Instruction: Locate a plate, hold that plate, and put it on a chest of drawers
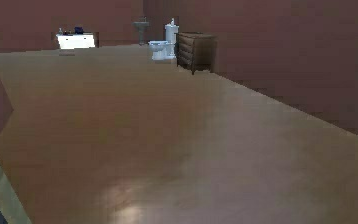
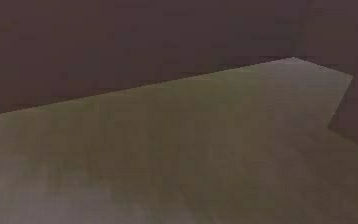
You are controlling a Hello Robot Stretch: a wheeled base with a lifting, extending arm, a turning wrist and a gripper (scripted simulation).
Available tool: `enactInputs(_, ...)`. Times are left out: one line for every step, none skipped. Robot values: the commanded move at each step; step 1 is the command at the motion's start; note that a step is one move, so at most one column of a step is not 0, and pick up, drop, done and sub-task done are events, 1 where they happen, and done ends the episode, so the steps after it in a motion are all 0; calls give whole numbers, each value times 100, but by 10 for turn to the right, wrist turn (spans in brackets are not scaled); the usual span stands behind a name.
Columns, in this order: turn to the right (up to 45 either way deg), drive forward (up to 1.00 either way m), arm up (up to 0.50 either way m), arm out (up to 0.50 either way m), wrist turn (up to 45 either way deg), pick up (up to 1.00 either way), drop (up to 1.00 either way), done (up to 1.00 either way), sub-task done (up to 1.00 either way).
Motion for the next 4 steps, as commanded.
enactInputs(-30, 0, 0, 0, 0, 0, 0, 0, 0)
enactInputs(0, 85, 0, 0, 0, 0, 0, 0, 0)
enactInputs(-90, 0, 0, 0, 0, 0, 0, 0, 0)
enactInputs(0, 20, 0, 0, 0, 0, 0, 0, 0)
